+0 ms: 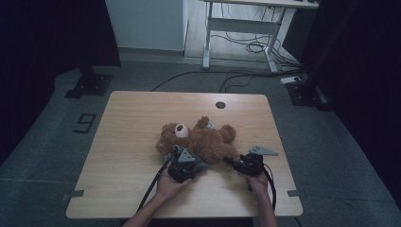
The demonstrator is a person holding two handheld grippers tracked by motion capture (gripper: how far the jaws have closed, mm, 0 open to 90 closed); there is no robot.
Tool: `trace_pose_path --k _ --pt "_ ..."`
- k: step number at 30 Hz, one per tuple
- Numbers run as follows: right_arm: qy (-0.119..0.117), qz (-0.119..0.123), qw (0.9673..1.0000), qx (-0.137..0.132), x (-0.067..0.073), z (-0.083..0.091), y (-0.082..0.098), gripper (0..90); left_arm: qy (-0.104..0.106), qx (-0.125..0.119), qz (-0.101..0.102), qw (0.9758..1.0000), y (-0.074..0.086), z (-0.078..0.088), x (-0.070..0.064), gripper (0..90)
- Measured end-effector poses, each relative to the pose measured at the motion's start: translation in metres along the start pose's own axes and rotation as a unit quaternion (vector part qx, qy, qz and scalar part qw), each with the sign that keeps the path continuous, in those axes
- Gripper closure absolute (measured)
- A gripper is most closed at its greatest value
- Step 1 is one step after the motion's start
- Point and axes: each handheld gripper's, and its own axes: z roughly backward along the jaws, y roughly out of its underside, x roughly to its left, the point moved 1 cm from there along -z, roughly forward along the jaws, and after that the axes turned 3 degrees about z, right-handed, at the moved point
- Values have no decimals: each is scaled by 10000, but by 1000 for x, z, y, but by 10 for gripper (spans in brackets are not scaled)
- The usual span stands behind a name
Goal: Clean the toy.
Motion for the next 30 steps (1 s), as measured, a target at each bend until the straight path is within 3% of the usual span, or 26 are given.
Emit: trace_pose_path --k 4,9,13,15,17,21,25,30 --pt "-6 -21 10000 -11 0 0 0 565 71 -418 -44 9991 -18 20 -3 815" --pt "-1 -26 10000 -13 0 0 0 565 -87 -1007 -151 9948 -62 51 -2 814" --pt "0 -40 10000 -22 0 0 0 565 -234 -1032 -218 9942 -90 54 3 813" --pt "-3 -48 10000 -20 0 0 0 565 -221 -944 -97 9952 -97 46 8 813" --pt "-4 -42 10000 -20 -1 -1 0 565 -176 -756 13 9970 -99 32 13 813" --pt "1 -27 10000 -10 0 0 0 565 -60 -557 -19 9984 -85 7 8 815" --pt "5 -20 10000 20 -1 0 1 565 39 -600 -19 9982 -72 0 1 817" --pt "6 -18 10000 17 -1 0 1 565 211 -427 -51 9989 -55 -2 -1 819"
